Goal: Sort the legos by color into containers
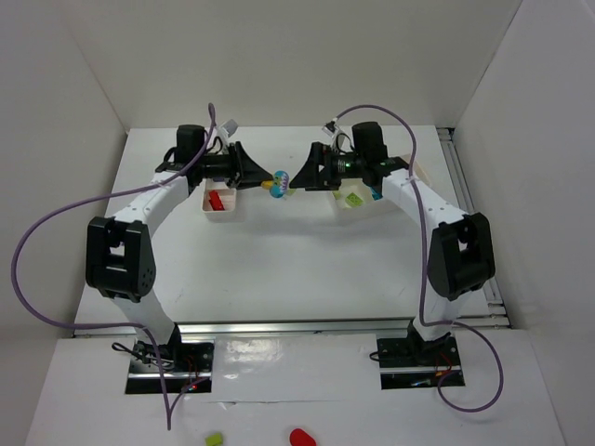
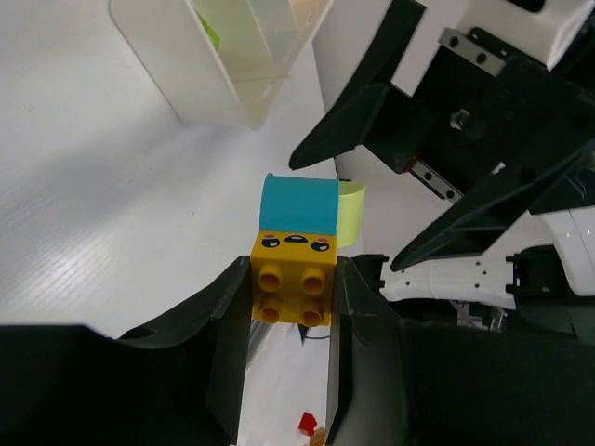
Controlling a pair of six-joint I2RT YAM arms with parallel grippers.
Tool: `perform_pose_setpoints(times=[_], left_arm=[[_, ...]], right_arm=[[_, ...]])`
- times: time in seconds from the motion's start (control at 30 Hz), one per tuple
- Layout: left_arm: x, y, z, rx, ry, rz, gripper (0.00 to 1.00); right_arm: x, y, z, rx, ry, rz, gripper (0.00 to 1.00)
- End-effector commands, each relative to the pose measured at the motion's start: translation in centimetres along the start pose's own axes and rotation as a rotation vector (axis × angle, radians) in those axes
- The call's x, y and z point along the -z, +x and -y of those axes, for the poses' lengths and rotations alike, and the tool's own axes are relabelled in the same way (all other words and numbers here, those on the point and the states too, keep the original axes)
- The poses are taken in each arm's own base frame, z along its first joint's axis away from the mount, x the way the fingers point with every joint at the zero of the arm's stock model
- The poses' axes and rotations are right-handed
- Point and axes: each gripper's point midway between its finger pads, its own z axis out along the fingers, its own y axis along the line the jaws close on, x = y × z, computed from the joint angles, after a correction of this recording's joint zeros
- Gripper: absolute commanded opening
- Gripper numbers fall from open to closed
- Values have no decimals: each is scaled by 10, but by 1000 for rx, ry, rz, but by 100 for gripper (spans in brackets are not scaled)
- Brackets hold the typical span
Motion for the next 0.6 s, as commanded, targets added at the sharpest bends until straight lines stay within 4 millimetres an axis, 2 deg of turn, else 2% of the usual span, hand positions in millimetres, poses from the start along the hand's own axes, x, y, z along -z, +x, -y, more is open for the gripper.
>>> perform_pose_setpoints(times=[0.0, 0.03, 0.07, 0.13, 0.17, 0.23, 0.37, 0.57], left_arm=[[8, -4, 19, -28, 144, -4, 0], [10, -4, 16, 9, 152, 1, 0], [11, -8, 22, -23, 176, 11, 0], [10, -5, 20, -29, 188, -12, 0], [12, -10, 27, -56, 191, -8, 0], [11, -8, 23, -37, 185, -26, 0], [13, -10, 35, -56, 239, -26, 0], [12, -7, 31, -41, 254, -39, 0]], right_arm=[[-7, 1, -13, 31, -93, -10, 100], [-8, 2, -15, 11, -104, -11, 100], [-7, -2, -19, 26, -126, -1, 100], [-10, 2, -20, -12, -154, -10, 100], [-10, -3, -25, 6, -176, 6, 100], [-11, -2, -26, -19, -203, -2, 100], [-20, 4, -22, -53, -223, -29, 94], [-21, 0, -36, -46, -281, -10, 83]])
